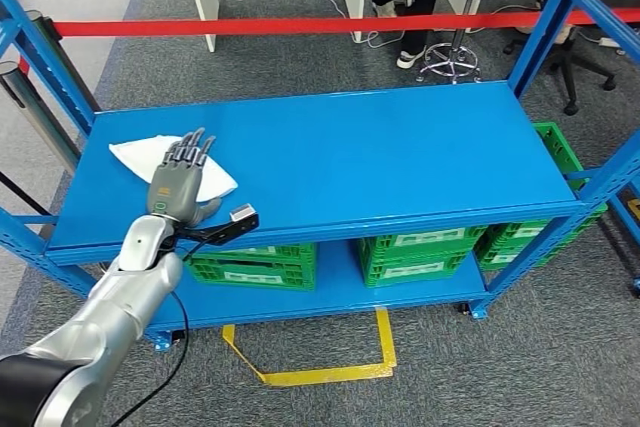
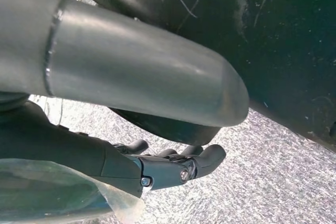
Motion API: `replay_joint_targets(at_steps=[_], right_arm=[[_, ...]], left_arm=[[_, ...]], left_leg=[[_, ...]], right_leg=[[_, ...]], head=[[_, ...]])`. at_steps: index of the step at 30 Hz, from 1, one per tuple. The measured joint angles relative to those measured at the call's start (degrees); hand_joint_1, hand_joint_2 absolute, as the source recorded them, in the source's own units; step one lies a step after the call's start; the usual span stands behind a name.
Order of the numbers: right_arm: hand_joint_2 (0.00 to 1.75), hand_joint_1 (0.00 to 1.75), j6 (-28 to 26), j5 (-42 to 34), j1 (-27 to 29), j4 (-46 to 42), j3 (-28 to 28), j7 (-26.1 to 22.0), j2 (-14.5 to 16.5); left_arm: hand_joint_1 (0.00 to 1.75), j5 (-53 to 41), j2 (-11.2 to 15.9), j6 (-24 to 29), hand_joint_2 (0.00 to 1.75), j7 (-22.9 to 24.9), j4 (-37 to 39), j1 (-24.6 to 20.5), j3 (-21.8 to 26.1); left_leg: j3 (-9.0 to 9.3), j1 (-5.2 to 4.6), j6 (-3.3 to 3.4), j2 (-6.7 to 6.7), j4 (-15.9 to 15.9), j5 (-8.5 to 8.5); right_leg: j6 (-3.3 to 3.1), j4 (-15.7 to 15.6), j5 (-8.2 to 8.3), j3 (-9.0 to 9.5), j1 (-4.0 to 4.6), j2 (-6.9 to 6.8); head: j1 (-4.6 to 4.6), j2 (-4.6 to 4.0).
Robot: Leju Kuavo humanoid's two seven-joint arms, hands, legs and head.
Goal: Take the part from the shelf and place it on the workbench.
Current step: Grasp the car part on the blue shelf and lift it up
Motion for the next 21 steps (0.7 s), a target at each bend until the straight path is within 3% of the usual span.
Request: replay_joint_targets(at_steps=[8, 14, 15, 18, 19, 21], right_arm=[[0.0, 0.0, 0.0, -0.15, 0.02, 0.0, 0.0, -0.03, 0.0], [0.0, 0.0, -0.02, -0.39, 0.02, 0.0, 0.0, -0.19, 0.0], [0.0, 0.0, -0.04, -0.43, 0.02, 0.0, 0.0, -0.27, 0.0], [0.0, 0.0, -0.16, -0.49, 0.02, 0.0, 0.0, -0.43, 0.0], [0.0, 0.0, -0.24, -0.51, 0.02, 0.0, 0.0, -0.46, 0.0], [0.0, 0.0, -0.38, -0.55, 0.02, 0.0, 0.0, -0.5, 0.0]], left_arm=[[0.0, 5.23, 0.1, -11.4, 1.75, -1.43, 3.32, -1.96, 2.28], [0.0, 5.25, 0.22, -18.8, 1.75, 0.03, 4.84, -3.6, 2.85], [0.24, 4.94, 0.23, -19.76, 1.75, 0.53, 5.01, -3.9, 2.82], [1.55, 4.13, 0.26, -20.57, 1.75, 1.86, 5.35, -4.51, 2.7], [1.75, 3.8, 0.27, -20.32, 1.75, 2.49, 5.42, -4.57, 2.63], [1.75, 2.88, 0.27, -19.75, 1.75, 4.15, 5.51, -4.64, 2.25]], left_leg=[[-0.01, 0.0, 0.0, 0.0, 0.0, 0.0], [-0.01, 0.0, 0.0, 0.0, 0.01, 0.0], [-0.01, 0.0, 0.0, 0.0, 0.01, 0.0], [-0.01, 0.0, 0.0, 0.0, 0.01, 0.0], [-0.01, 0.0, 0.0, 0.0, 0.01, 0.0], [-0.01, 0.0, 0.0, 0.0, 0.01, 0.0]], right_leg=[[0.0, 0.0, 0.0, -0.01, -0.01, 0.0], [0.0, 0.0, 0.0, 0.0, -0.01, -0.01], [0.0, 0.0, 0.0, 0.0, -0.01, -0.01], [0.0, 0.0, 0.0, 0.0, -0.01, 0.0], [0.0, 0.0, 0.0, -0.01, -0.01, 0.0], [0.0, 0.0, 0.0, -0.01, 0.0, 0.0]], head=[[0.0, 0.0], [0.0, 0.0], [0.0, 0.0], [0.0, 0.0], [-0.01, 0.0], [-0.01, 0.0]])
